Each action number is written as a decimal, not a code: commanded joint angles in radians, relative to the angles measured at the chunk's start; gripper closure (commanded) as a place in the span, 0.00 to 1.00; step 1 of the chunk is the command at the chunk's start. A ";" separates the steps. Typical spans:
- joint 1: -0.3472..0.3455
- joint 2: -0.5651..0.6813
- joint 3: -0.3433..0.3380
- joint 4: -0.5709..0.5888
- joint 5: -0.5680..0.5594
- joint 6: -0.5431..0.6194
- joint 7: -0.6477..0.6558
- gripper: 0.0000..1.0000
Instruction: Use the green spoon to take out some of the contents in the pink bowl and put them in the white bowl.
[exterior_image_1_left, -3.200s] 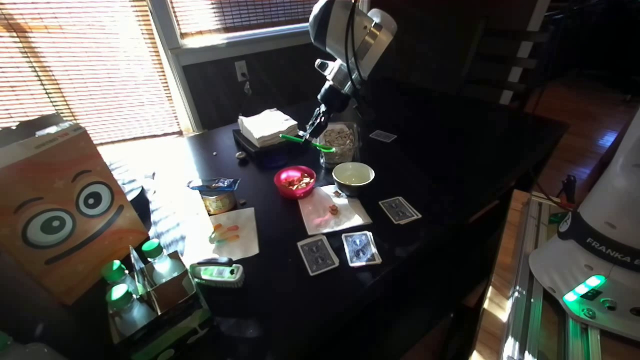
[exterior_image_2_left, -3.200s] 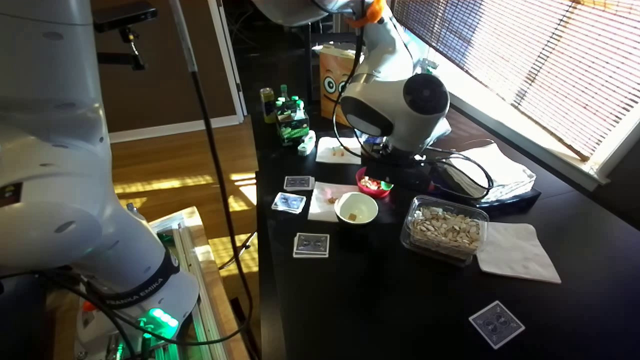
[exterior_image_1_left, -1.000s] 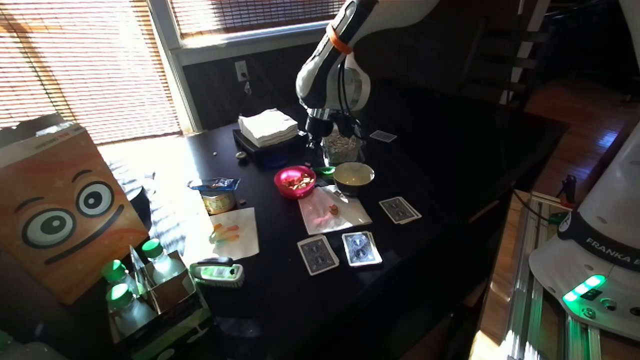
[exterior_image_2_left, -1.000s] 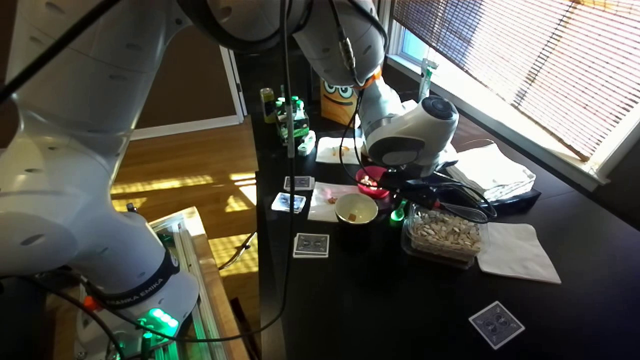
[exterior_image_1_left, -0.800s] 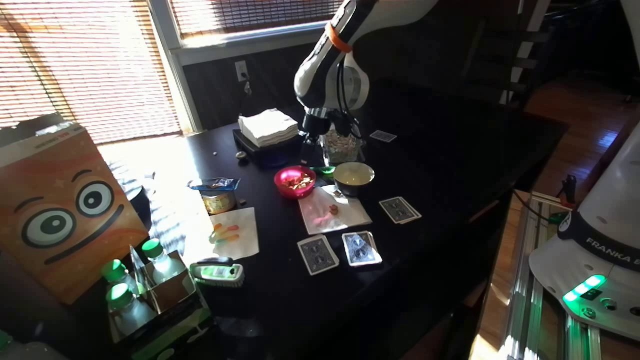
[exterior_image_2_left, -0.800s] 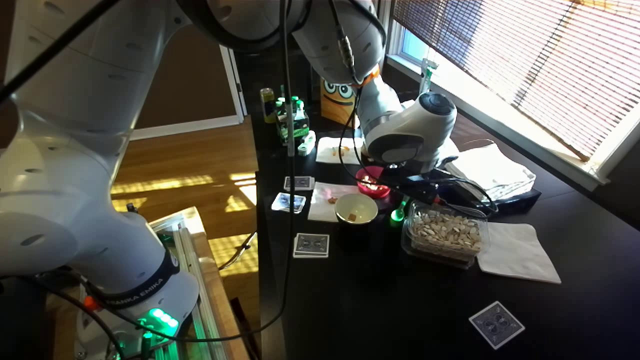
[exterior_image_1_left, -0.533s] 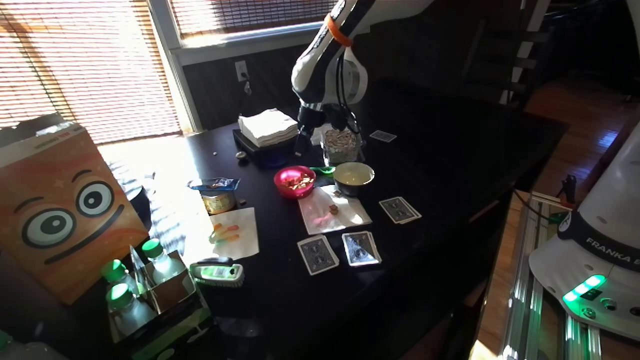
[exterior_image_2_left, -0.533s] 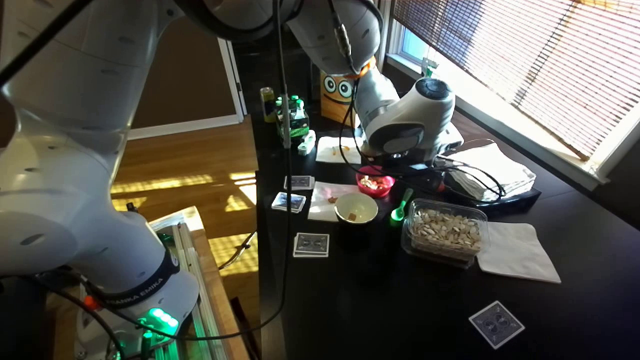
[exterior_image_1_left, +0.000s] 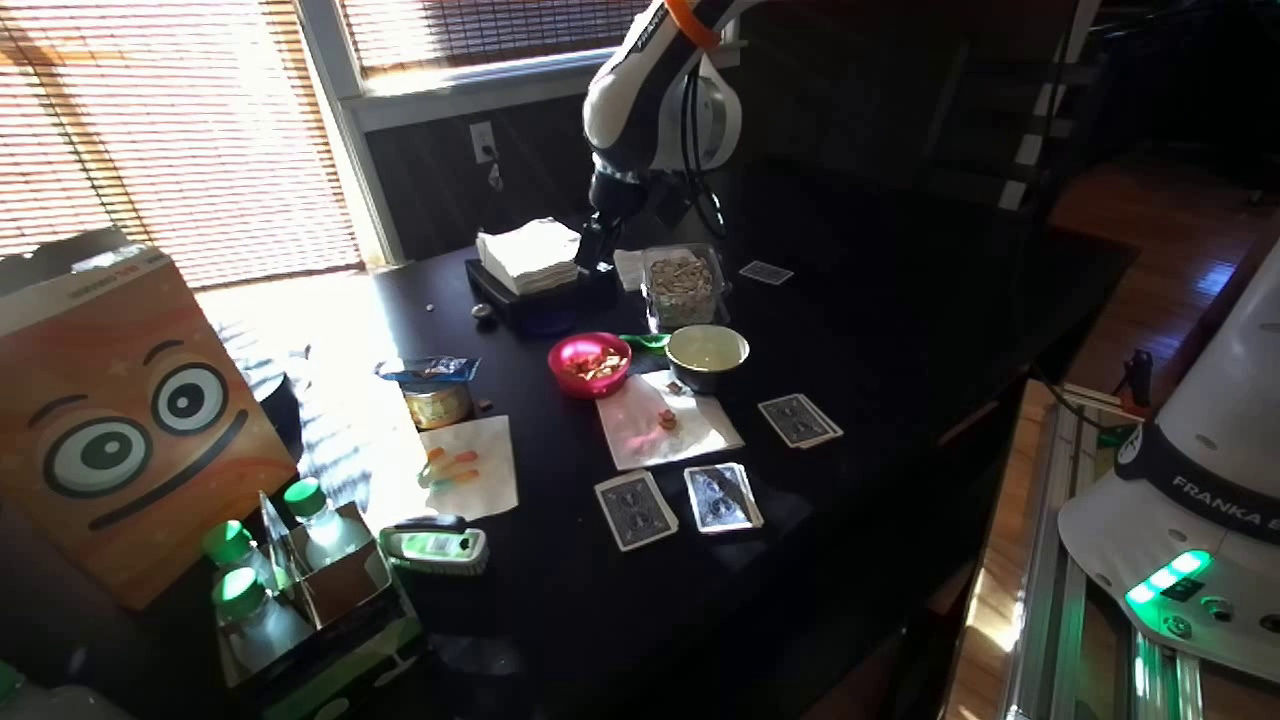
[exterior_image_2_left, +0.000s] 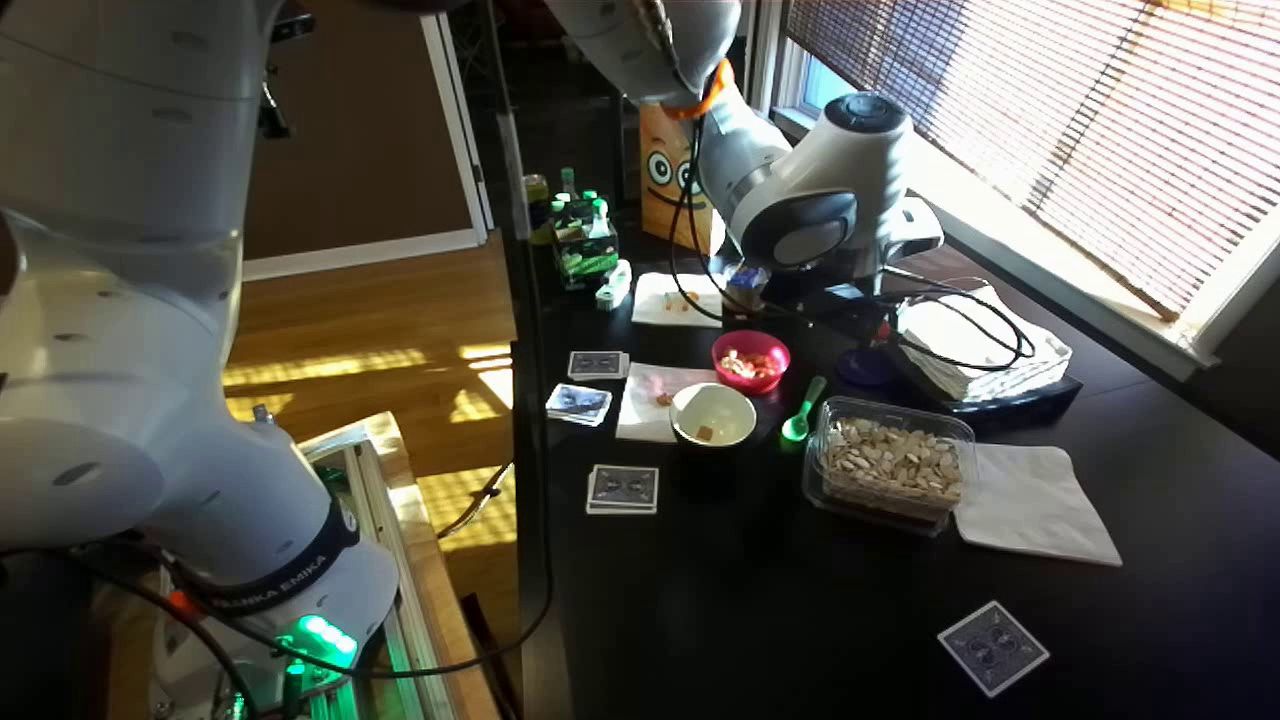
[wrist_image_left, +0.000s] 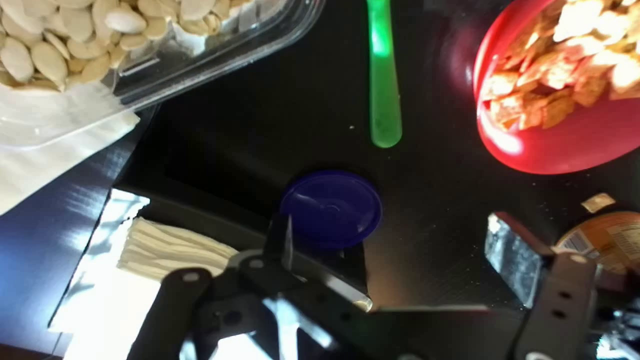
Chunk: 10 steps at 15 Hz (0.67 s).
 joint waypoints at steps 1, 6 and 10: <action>0.023 -0.120 -0.034 -0.079 -0.088 -0.156 0.144 0.00; 0.033 -0.209 -0.029 -0.122 -0.102 -0.333 0.177 0.00; 0.033 -0.196 -0.022 -0.110 -0.073 -0.329 0.140 0.00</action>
